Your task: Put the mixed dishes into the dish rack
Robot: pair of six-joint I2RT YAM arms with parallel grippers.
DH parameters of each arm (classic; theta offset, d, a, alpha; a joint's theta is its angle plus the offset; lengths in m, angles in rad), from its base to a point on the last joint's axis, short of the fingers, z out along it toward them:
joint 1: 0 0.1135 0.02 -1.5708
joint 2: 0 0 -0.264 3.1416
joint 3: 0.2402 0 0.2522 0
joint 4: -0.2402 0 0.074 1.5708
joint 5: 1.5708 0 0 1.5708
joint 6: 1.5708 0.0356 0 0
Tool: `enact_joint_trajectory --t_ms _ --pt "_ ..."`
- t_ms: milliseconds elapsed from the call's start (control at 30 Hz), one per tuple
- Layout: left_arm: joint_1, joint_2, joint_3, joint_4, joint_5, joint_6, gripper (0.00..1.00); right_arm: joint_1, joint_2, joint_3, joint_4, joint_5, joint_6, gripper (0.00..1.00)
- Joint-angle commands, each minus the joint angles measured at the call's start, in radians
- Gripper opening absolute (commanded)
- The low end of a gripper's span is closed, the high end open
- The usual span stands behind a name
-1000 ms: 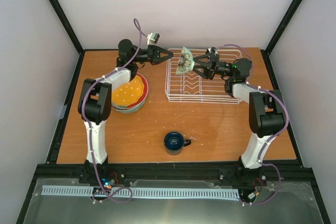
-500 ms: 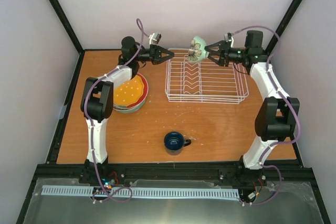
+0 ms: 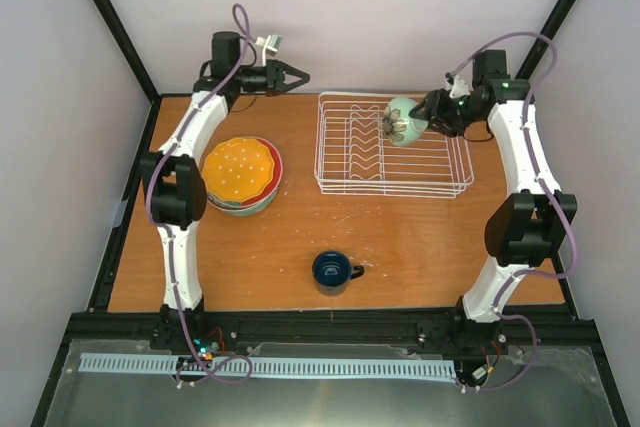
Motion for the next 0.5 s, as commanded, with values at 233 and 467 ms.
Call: enact_joint_trajectory --t_ms 233,467 --pt "0.106 -0.01 0.059 -0.587 -0.249 0.449 0.12 0.076 0.149 0.308 -0.274 0.518 -0.041 0.03" --pt "0.109 -0.014 0.049 -0.661 -0.33 0.515 0.1 0.17 0.287 0.432 -0.282 0.7 -0.02 0.03"
